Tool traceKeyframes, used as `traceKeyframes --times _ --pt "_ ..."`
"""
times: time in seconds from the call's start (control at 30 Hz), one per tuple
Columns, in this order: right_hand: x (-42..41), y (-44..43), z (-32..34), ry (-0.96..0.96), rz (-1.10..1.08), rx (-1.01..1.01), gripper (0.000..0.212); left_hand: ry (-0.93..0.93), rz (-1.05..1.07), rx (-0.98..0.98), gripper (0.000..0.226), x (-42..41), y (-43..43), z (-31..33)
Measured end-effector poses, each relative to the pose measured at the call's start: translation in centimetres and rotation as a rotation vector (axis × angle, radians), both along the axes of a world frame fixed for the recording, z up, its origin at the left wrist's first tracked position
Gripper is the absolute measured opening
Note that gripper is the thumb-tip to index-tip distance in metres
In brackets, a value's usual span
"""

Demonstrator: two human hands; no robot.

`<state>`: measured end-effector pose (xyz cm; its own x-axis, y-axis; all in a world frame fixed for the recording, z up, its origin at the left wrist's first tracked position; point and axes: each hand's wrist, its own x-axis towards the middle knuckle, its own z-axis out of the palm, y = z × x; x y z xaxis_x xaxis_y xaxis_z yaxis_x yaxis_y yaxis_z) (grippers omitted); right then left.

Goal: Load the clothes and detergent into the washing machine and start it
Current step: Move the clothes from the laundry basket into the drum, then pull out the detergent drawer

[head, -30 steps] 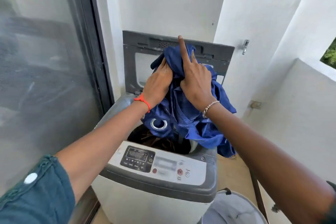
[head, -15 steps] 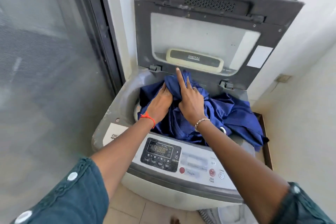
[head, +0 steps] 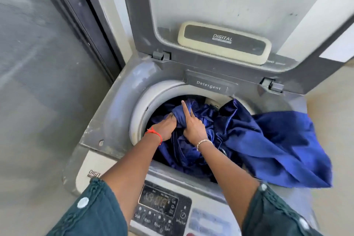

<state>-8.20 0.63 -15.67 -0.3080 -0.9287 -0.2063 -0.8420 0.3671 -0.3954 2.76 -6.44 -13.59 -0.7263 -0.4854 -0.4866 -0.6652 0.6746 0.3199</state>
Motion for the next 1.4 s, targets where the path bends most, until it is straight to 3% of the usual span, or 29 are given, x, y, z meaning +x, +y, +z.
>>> traceKeyframes --times 0.13,0.23,0.37,0.53,0.8,0.9,0.97,1.03,1.17,1.3,1.4 --pt "-0.3 -1.1 -4.9 -0.214 0.035 0.123 0.105 -0.281 0.023 0.001 0.071 -0.7 -0.7 -1.1" --pt "-0.7 -0.9 -8.3 -0.274 0.116 0.353 0.111 -0.357 0.069 0.027 0.096 -1.3 -0.5 -1.6" --pt "-1.5 -0.7 -8.7 -0.257 0.183 0.523 0.119 -0.308 0.022 0.001 0.125 -1.7 -0.2 -1.9" --pt "-3.7 -0.2 -4.0 -0.336 0.200 0.519 0.129 -0.262 -0.028 -0.074 0.141 -1.9 0.0 -0.8" --pt "-7.4 4.3 3.1 -0.386 0.181 0.517 0.117 -0.153 -0.123 -0.184 0.138 -3.1 1.1 4.1" --pt "-8.2 5.9 5.1 -0.368 0.184 0.510 0.105 -0.099 -0.142 -0.160 0.127 -3.6 2.4 5.3" --pt "-8.3 6.7 6.0 -0.369 0.160 0.452 0.091 -0.033 -0.061 -0.056 0.107 -3.7 3.3 6.0" --pt "-7.9 7.0 6.7 -0.466 0.044 0.328 0.072 0.142 0.162 0.119 0.085 -4.1 4.1 6.8" --pt "-6.4 6.9 8.2 -0.987 -0.384 0.042 0.038 0.510 0.667 0.508 0.065 -5.3 4.6 7.9" --pt "-5.8 4.4 8.9 -1.355 -0.742 -0.242 0.047 0.786 1.087 1.128 0.068 -7.2 2.8 8.4" --pt "-5.9 1.8 9.0 -1.600 -0.996 -0.431 0.051 0.962 1.255 1.337 0.075 -8.7 1.5 8.3"
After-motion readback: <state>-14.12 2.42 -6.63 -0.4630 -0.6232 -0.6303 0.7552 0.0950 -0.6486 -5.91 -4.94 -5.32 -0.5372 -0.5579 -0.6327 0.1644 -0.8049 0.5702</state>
